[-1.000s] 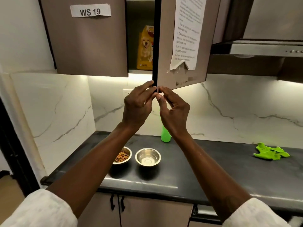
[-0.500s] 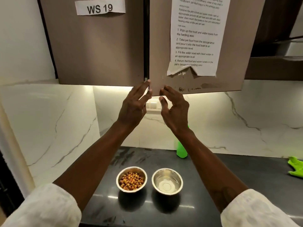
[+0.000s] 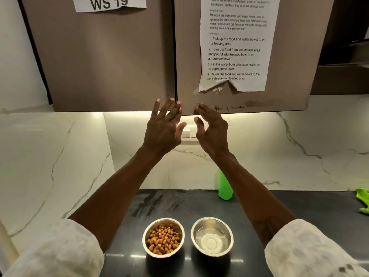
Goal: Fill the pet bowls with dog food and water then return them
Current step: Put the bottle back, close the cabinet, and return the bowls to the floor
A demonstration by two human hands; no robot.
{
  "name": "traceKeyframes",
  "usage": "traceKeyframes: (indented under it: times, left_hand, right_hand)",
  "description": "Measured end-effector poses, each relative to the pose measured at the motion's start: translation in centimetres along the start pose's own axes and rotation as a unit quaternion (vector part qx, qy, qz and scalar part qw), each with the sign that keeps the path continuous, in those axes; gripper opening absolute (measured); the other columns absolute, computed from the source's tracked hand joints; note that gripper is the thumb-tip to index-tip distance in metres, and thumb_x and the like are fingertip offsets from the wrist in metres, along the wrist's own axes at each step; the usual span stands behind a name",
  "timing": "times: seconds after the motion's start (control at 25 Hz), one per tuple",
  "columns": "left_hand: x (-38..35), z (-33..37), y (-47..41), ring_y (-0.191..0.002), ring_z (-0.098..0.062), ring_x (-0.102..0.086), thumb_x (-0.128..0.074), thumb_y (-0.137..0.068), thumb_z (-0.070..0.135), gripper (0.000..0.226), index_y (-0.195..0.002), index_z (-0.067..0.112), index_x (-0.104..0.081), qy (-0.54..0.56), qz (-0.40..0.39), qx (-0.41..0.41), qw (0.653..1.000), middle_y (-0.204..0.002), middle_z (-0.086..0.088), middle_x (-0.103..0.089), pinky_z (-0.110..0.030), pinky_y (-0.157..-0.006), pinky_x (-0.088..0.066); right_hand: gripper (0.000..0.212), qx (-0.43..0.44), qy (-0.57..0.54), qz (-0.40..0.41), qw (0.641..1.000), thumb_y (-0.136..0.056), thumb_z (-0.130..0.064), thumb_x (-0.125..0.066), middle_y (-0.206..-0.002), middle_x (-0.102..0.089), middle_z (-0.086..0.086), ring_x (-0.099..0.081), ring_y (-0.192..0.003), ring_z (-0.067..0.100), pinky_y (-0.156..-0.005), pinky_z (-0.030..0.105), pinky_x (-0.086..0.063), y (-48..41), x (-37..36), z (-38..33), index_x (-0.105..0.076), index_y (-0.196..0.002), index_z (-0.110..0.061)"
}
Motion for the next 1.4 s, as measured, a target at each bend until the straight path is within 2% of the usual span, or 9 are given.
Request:
traceKeyframes:
  times: [0.32, 0.52, 0.64, 0.76, 0.8, 1.0, 1.12, 1.24, 1.4]
  left_hand:
    - [-3.7, -1.1, -1.3, -0.159, -0.026, -0.023, -0.031, -0.105, 0.059, 0.073, -0.154, 0.008, -0.047, -0.073, -0.118, 0.02, 0.99, -0.166, -0.009, -0.038, -0.059, -0.129, -0.002]
    - [-5.4, -1.4, -1.9, -0.161, -0.026, -0.016, -0.022, -0.103, 0.066, 0.081, -0.158, 0.01, -0.041, -0.093, -0.156, 0.033, 0.983, -0.169, -0.007, -0.031, -0.06, -0.128, 0.002]
    - [-5.6, -1.1, -1.9, -0.16, -0.025, -0.018, -0.026, -0.104, 0.064, 0.079, -0.157, 0.007, -0.042, -0.083, -0.151, 0.037, 0.984, -0.168, -0.009, -0.032, -0.06, -0.128, 0.002]
    - [-5.4, -1.1, -1.6, -0.16, -0.025, -0.02, -0.032, -0.105, 0.061, 0.075, -0.156, 0.007, -0.044, -0.059, -0.141, 0.047, 0.987, -0.168, -0.008, -0.033, -0.061, -0.128, -0.003]
    - [-5.3, -1.1, -1.4, -0.16, -0.025, -0.021, -0.035, -0.105, 0.059, 0.073, -0.155, 0.006, -0.044, -0.051, -0.139, 0.05, 0.988, -0.167, -0.009, -0.034, -0.06, -0.128, -0.004]
    - [-5.0, -0.7, 0.9, -0.153, -0.028, -0.037, -0.049, -0.104, 0.048, 0.061, -0.145, 0.004, -0.058, -0.01, -0.12, 0.045, 0.992, -0.159, -0.012, -0.049, -0.057, -0.129, -0.01]
    - [-5.4, -0.2, 4.4, -0.152, -0.029, -0.039, -0.057, -0.1, 0.044, 0.058, -0.141, 0.005, -0.062, 0.032, -0.134, 0.066, 0.988, -0.157, -0.012, -0.052, -0.058, -0.129, -0.011]
    - [-6.5, -0.1, 9.6, -0.153, -0.029, -0.037, -0.064, -0.095, 0.039, 0.059, -0.144, 0.005, -0.059, 0.066, -0.197, 0.112, 0.972, -0.158, -0.012, -0.05, -0.057, -0.129, -0.012]
    - [-8.4, -0.6, 19.1, -0.151, -0.031, -0.04, -0.073, -0.091, 0.033, 0.065, -0.147, 0.005, -0.055, 0.099, -0.307, 0.223, 0.92, -0.158, -0.016, -0.049, -0.053, -0.127, -0.022]
  right_hand:
    - [0.029, -0.015, 0.007, -0.022, 1.0, -0.094, -0.013, -0.069, -0.127, -0.073, 0.007, -0.07, -0.116, 0.022, -0.102, 0.047, -0.056, -2.1, -2.1, 2.6, -0.074, -0.123, -0.01]
    - [0.03, -0.019, -0.007, -0.042, 0.999, -0.095, -0.013, -0.069, -0.13, -0.072, 0.007, -0.069, -0.119, 0.02, -0.104, 0.046, -0.055, -3.0, -2.7, 3.7, -0.073, -0.125, -0.009]
    - [0.031, -0.022, -0.023, -0.048, 0.998, -0.095, -0.014, -0.071, -0.13, -0.072, 0.007, -0.069, -0.118, 0.015, -0.104, 0.04, -0.056, -3.1, -2.9, 4.1, -0.073, -0.126, -0.009]
    - [0.035, -0.02, -0.018, -0.064, 0.998, -0.095, -0.016, -0.073, -0.135, -0.069, 0.007, -0.065, -0.119, 0.009, -0.103, 0.014, -0.05, -2.8, -2.8, 3.8, -0.071, -0.129, -0.009]
    - [0.037, -0.014, -0.012, -0.069, 0.997, -0.094, -0.017, -0.073, -0.136, -0.068, 0.007, -0.065, -0.122, 0.011, -0.103, 0.012, -0.047, -2.6, -2.7, 3.7, -0.07, -0.13, -0.009]
    - [0.035, 0.006, 0.026, -0.08, 0.996, -0.093, -0.019, -0.075, -0.136, -0.069, 0.009, -0.062, -0.129, 0.023, -0.109, 0.035, -0.05, 0.2, -2.8, 4.1, -0.072, -0.127, -0.01]
    - [0.037, -0.022, 0.047, -0.12, 0.991, -0.091, -0.016, -0.077, -0.137, -0.068, 0.009, -0.061, -0.13, 0.024, -0.11, 0.03, -0.045, 3.2, -3.4, 5.4, -0.072, -0.127, -0.01]
    - [0.038, -0.056, 0.069, -0.175, 0.981, -0.09, -0.018, -0.075, -0.135, -0.07, 0.008, -0.062, -0.129, 0.023, -0.111, 0.028, -0.043, 6.8, -3.8, 7.2, -0.073, -0.128, -0.012]
    - [0.038, -0.109, 0.102, -0.253, 0.956, -0.088, -0.019, -0.075, -0.122, -0.075, 0.011, -0.069, -0.108, 0.03, -0.098, 0.03, -0.048, 13.0, -3.7, 11.3, -0.074, -0.126, -0.014]
Point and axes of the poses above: each hand's wrist, its own y-axis away from the middle knuckle, its own x-axis out of the back of the hand, z = x × y, the point moved 6 cm from there along -y, towards the middle knuckle
